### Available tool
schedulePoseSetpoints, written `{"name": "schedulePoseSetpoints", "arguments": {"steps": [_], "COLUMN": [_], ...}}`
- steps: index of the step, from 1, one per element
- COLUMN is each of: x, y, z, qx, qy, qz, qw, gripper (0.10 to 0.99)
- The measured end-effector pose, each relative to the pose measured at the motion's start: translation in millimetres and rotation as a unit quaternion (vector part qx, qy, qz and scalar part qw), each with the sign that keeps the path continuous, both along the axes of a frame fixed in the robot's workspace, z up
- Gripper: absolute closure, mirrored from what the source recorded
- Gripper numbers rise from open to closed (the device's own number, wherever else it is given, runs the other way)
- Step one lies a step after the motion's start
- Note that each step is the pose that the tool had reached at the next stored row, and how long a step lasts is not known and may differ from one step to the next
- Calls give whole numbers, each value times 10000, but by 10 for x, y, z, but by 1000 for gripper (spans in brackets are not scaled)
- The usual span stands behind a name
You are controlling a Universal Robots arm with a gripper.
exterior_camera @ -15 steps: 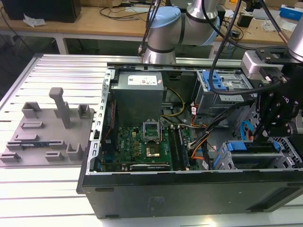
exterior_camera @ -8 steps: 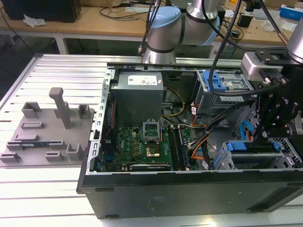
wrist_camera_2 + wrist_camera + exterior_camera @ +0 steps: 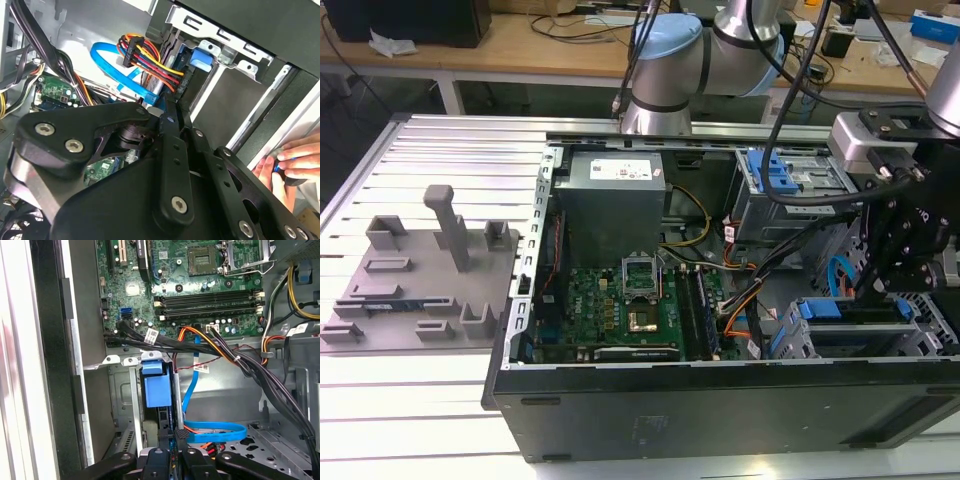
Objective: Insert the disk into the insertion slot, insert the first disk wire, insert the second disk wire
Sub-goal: 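Insert the second disk wire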
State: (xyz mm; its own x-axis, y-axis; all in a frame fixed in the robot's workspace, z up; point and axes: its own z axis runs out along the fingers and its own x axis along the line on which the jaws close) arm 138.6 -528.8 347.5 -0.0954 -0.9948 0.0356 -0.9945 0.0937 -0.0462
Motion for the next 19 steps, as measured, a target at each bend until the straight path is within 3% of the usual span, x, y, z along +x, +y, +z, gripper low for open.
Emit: {"name": "schedulePoseSetpoints", "arguments": {"steps": [16, 19], "x": [7, 6], "y": [-18, -18], "z": [-92, -65], "qx": [-4, 2], "qy": [0, 0], "qz": [0, 0], "qw": [10000, 10000], "gripper": [925, 859]}}
